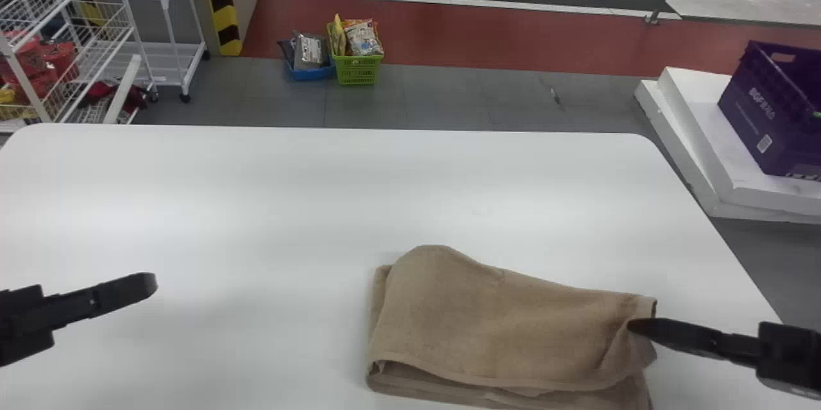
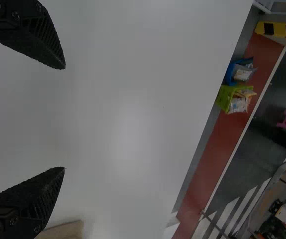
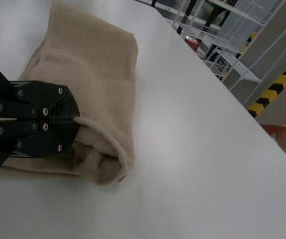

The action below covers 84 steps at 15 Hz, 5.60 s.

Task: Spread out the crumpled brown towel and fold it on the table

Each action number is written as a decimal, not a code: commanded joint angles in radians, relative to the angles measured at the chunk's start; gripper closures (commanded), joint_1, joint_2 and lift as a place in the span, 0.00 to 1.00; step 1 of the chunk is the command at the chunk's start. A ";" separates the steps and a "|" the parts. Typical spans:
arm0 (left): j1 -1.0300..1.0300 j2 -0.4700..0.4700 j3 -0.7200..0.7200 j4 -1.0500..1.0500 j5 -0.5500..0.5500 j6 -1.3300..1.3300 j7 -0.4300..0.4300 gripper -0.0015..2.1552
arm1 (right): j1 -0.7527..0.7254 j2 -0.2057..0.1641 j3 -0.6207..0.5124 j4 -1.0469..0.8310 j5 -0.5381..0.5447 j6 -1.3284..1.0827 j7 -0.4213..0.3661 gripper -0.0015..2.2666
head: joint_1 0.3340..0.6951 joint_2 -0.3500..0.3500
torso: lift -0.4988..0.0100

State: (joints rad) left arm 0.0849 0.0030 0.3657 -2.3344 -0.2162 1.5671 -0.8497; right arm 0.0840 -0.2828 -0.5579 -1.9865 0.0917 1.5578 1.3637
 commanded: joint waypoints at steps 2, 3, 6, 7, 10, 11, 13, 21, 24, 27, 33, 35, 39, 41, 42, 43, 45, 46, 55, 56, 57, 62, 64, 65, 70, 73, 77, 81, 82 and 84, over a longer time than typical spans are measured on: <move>-0.002 -0.006 -0.005 0.000 0.000 0.004 0.000 0.04 | -0.096 0.011 0.044 0.012 -0.015 0.014 0.003 0.69 | 1.00 0.37 | 0.73; -0.004 -0.006 -0.004 0.000 0.000 0.004 0.000 0.04 | -0.116 0.021 0.050 0.035 -0.013 0.014 0.003 0.69 | 1.00 0.38 | 0.73; -0.004 -0.006 0.007 0.000 0.003 0.004 -0.005 0.04 | -0.155 0.050 0.111 0.146 0.010 0.014 -0.054 0.69 | 1.00 0.42 | 0.73; -0.004 -0.006 0.009 0.000 0.003 0.004 -0.008 0.04 | -0.159 0.050 0.130 0.181 0.010 0.014 -0.091 0.69 | 1.00 0.44 | 0.73; -0.004 -0.006 0.004 -0.002 0.005 0.004 -0.011 0.04 | -0.187 0.094 0.130 0.245 0.000 0.014 -0.193 0.69 | 1.00 0.46 | 0.73; -0.004 -0.006 -0.002 -0.002 0.005 0.004 -0.011 0.04 | -0.193 0.111 0.119 0.244 -0.018 0.014 -0.210 0.69 | 1.00 0.46 | 0.73; 0.001 -0.006 -0.011 -0.005 -0.002 0.004 -0.011 0.04 | -0.205 0.148 0.110 0.186 -0.053 0.014 -0.210 0.69 | 1.00 0.48 | 0.73; -0.004 -0.006 0.006 -0.003 -0.002 0.004 -0.017 0.04 | -0.204 0.225 0.145 -0.037 -0.185 0.014 -0.227 0.69 | 1.00 0.61 | 0.73; -0.004 -0.006 0.004 -0.002 0.005 0.004 -0.020 0.04 | -0.194 0.228 0.220 0.045 -0.152 0.014 -0.279 0.69 | 1.00 0.65 | 0.73; -0.004 -0.006 0.007 0.004 0.000 0.004 -0.022 0.04 | -0.136 0.228 0.228 0.035 -0.148 0.014 -0.273 0.69 | 1.00 0.68 | 0.73; -0.024 -0.006 -0.010 0.018 -0.005 0.004 -0.011 0.04 | -0.050 0.179 0.182 -0.032 -0.055 0.014 -0.123 0.00 | 1.00 0.68 | 0.73; -0.028 -0.006 -0.011 0.027 -0.009 0.004 -0.011 0.04 | -0.026 0.177 0.105 -0.098 -0.075 0.014 -0.043 0.01 | 1.00 0.65 | 0.73; -0.037 -0.006 -0.011 0.032 -0.020 0.004 -0.011 0.04 | -0.006 0.177 0.029 -0.081 -0.078 0.014 0.003 0.02 | 1.00 0.58 | 0.73; -0.037 -0.006 -0.016 0.030 -0.023 0.004 -0.012 0.04 | 0.000 0.177 -0.010 -0.054 -0.078 -0.074 0.003 0.04 | 1.00 0.55 | 0.73; -0.036 -0.006 -0.011 0.033 -0.025 0.004 -0.012 0.04 | 0.005 0.177 -0.042 -0.044 -0.084 -0.129 0.003 0.06 | 1.00 0.53 | 0.73; -0.036 -0.006 -0.007 0.038 -0.025 0.004 -0.014 0.04 | 0.010 0.175 -0.079 -0.043 -0.113 -0.141 0.003 0.06 | 1.00 0.51 | 0.73; -0.042 0.003 -0.004 0.050 -0.025 0.004 -0.009 0.04 | 0.030 0.157 -0.135 -0.051 -0.191 -0.153 0.003 0.07 | 1.00 0.48 | 0.73; -0.047 0.003 -0.005 0.052 -0.023 0.004 -0.009 0.04 | 0.037 0.157 -0.142 -0.054 -0.185 -0.233 0.003 0.07 | 1.00 0.46 | 0.73; -0.056 0.003 0.004 0.052 -0.022 0.004 -0.018 0.04 | 0.128 0.103 0.032 0.077 0.006 -1.012 0.003 0.15 | 1.00 0.42 | 0.73; -0.056 0.003 0.004 0.053 -0.023 0.004 -0.018 0.04 | 0.129 0.086 0.041 0.107 0.006 -1.031 0.003 0.15 | 1.00 0.42 | 0.73; -0.056 0.003 0.006 0.053 -0.023 0.004 -0.018 0.04 | 0.129 0.080 0.046 0.132 0.006 -1.068 0.003 0.15 | 1.00 0.43 | 0.73; -0.062 0.003 0.006 0.063 -0.026 0.004 -0.018 0.04 | 0.138 0.050 0.104 0.210 0.016 -1.150 0.003 0.28 | 1.00 0.43 | 0.73; -0.062 0.003 0.004 0.061 -0.023 0.004 -0.018 0.04 | 0.135 0.050 0.124 0.215 0.016 -1.150 0.003 0.35 | 1.00 0.45 | 0.73; -0.062 0.003 0.006 0.063 -0.023 0.004 -0.020 0.04 | 0.131 0.050 0.125 0.216 0.013 -1.150 0.003 0.40 | 1.00 0.46 | 0.73; -0.059 0.005 0.021 0.066 -0.025 0.004 -0.023 0.04 | 0.111 0.051 0.111 0.230 -0.020 -1.108 0.003 0.64 | 1.00 0.48 | 0.73; -0.059 0.005 0.022 0.061 -0.023 0.004 -0.023 0.04 | 0.140 0.059 0.084 0.156 -0.064 -0.976 0.003 0.65 | 1.00 0.47 | 0.73; -0.059 0.005 0.025 0.060 -0.025 0.004 -0.026 0.04 | 0.257 0.067 -0.007 -0.071 -0.173 -0.727 0.003 0.65 | 1.00 0.48 | 0.73; -0.060 0.005 0.024 0.058 -0.025 0.004 -0.026 0.04 | 0.283 0.065 -0.111 -0.107 -0.182 -0.518 0.003 0.65 | 1.00 0.46 | 0.73; -0.060 0.005 0.024 0.058 -0.025 0.004 -0.026 0.04 | 0.278 0.062 -0.125 -0.098 -0.170 -0.488 0.003 0.65 | 1.00 0.44 | 0.73; -0.059 0.005 0.024 0.056 -0.023 0.004 -0.028 0.04 | 0.261 0.047 -0.134 -0.040 -0.113 -0.466 0.003 0.65 | 1.00 0.38 | 0.73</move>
State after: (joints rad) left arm 0.0251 0.0077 0.3896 -2.2775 -0.2404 1.5671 -0.8770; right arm 0.3576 -0.2250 -0.6829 -2.0667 -0.0545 1.0760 1.3637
